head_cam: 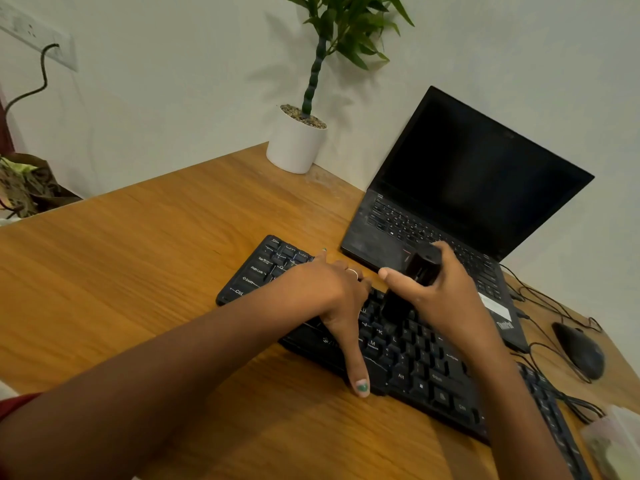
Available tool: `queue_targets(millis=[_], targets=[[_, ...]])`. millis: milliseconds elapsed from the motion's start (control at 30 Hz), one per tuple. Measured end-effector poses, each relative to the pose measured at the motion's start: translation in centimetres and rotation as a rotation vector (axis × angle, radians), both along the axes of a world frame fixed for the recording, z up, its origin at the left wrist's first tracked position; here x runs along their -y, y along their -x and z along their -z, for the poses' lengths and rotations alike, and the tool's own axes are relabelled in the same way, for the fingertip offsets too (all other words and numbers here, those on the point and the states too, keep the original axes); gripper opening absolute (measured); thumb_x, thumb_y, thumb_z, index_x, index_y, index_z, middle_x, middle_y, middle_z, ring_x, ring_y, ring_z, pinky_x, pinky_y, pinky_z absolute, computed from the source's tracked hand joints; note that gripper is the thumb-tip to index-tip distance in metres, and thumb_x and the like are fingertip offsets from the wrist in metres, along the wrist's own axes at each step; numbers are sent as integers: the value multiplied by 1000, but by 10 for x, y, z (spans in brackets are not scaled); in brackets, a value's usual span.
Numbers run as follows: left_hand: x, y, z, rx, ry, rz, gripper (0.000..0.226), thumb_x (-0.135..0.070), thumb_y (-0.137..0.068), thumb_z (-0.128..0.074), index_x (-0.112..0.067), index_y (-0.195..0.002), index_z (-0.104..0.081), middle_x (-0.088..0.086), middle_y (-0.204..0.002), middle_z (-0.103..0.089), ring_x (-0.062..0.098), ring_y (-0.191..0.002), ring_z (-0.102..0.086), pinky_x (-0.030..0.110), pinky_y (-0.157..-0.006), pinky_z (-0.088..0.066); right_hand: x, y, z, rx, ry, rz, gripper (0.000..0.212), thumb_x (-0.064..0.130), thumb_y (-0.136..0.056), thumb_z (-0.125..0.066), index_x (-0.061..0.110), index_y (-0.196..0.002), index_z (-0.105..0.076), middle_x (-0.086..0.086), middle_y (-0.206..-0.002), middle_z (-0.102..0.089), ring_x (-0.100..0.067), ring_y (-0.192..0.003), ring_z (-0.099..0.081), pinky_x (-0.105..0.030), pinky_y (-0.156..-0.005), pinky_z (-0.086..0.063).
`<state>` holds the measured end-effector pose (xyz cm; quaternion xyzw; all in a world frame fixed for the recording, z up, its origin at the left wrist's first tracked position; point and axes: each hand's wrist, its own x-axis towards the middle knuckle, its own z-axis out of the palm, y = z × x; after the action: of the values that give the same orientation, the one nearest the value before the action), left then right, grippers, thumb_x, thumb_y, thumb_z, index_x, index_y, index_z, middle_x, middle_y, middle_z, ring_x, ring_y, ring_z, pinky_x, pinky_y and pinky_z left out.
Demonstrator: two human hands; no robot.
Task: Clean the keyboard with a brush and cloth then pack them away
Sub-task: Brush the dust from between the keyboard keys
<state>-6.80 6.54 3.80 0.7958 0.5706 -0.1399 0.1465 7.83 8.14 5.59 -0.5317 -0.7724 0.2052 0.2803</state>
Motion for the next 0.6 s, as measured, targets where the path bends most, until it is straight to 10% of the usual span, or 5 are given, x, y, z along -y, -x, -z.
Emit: queue_targets(millis=[600], targets=[[-1, -1, 1, 1, -2, 6, 135, -78, -59, -69, -13, -155, 0, 7, -162, -4, 31, -148, -6, 58, -118, -5, 3, -5, 0, -37, 45, -71, 48, 41, -69, -75, 22, -103, -47, 3, -85, -59, -11, -76, -58, -24, -62, -48]])
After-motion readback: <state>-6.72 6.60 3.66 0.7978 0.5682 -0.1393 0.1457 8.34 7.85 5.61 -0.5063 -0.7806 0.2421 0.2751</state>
